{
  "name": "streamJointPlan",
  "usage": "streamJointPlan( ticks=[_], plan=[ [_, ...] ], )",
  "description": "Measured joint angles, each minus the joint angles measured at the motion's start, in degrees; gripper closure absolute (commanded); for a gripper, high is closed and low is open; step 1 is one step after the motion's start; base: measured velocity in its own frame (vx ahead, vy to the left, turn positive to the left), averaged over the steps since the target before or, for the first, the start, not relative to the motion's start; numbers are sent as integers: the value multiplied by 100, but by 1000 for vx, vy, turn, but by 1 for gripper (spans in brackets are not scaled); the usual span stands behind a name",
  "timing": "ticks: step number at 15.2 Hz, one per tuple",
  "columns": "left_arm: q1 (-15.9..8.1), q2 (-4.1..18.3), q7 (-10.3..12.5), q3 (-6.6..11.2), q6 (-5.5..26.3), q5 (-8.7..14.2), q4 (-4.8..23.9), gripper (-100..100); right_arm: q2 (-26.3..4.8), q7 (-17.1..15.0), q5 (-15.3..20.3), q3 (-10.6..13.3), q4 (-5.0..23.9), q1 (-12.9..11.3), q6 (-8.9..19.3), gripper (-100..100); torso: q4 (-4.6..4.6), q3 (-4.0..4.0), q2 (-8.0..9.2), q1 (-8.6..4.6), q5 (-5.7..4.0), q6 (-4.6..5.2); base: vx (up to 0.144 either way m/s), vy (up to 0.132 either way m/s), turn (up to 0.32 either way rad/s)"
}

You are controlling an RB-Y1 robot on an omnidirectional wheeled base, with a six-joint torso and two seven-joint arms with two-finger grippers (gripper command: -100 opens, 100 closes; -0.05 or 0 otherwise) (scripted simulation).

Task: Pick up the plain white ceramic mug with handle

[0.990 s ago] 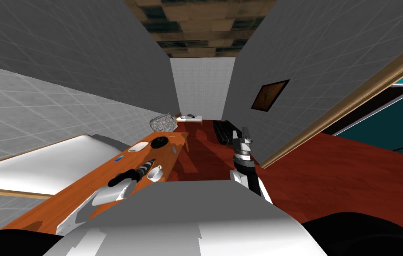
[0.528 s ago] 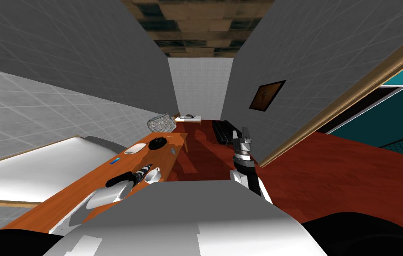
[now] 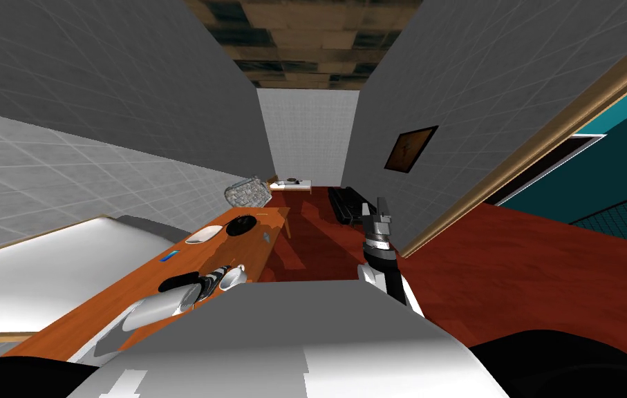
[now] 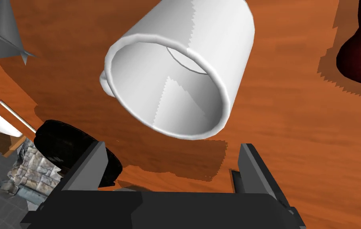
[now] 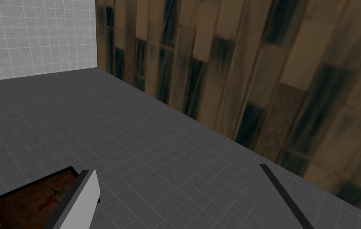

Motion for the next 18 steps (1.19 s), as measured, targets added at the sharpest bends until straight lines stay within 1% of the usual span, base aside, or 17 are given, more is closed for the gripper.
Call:
streamJointPlan(
  ticks=[3,6,13,18],
  plan=[
    [2,27,-73,53,284,98,120,-100,0,0,0,0,0,0,0,0,0,1,2,-1,0,-1,23,-6,-48],
    [23,67,-129,122,585,201,170,-100,0,0,0,0,0,0,0,0,0,0,0,-2,-1,0,32,-6,-57],
    [2,120,-310,256,1382,458,493,-100,0,0,0,0,0,0,0,0,-1,-3,-5,-1,0,-1,40,-3,-57],
    [-6,140,-440,333,1832,619,709,-100,0,0,0,0,0,0,0,0,-1,-3,-5,1,0,0,40,1,-55]
  ],
)
